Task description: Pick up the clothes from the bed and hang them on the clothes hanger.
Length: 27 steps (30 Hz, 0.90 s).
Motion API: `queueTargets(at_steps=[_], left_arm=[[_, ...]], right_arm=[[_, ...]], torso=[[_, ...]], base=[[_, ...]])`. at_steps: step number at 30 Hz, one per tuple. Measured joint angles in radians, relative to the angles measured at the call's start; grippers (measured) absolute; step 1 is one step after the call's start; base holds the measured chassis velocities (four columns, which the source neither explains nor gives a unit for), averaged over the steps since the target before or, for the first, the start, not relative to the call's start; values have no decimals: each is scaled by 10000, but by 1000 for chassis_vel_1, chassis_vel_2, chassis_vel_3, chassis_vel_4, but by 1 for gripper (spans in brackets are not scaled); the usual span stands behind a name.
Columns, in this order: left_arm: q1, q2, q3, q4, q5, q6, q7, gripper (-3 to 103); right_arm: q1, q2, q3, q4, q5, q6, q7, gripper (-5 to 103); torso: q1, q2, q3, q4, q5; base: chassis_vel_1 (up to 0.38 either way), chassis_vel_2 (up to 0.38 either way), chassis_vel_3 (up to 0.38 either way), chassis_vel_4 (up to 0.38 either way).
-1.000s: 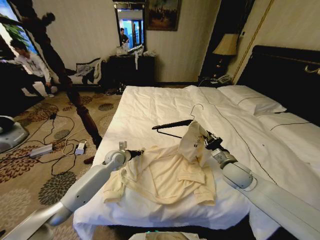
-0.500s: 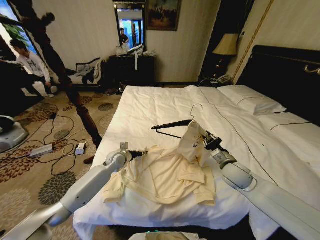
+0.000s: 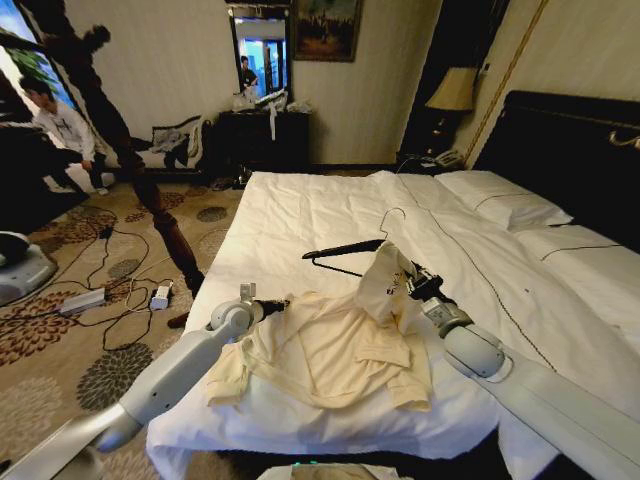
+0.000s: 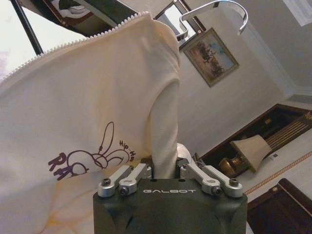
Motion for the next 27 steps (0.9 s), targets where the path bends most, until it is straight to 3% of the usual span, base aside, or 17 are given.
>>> queueTargets(at_steps=[9, 19, 27], left_arm=[[-76, 176, -171, 306, 852, -1147, 643, 0], [-212, 839, -611, -716, 489, -1238, 626, 0], [-672, 1141, -673, -1576, -106, -1001, 130, 0]], right_arm=[[-44, 151, -7, -201, -191, 155, -34, 19], [-237, -82, -12, -178, -557, 321, -163, 19], [-267, -138, -38, -249, -871, 651, -546, 19]], torso=[[0, -1, 0, 0, -1], [0, -2, 0, 1, 1], [0, -2, 0, -2, -1]], base=[[0, 0, 0, 0], [0, 0, 0, 0], [0, 0, 0, 0]])
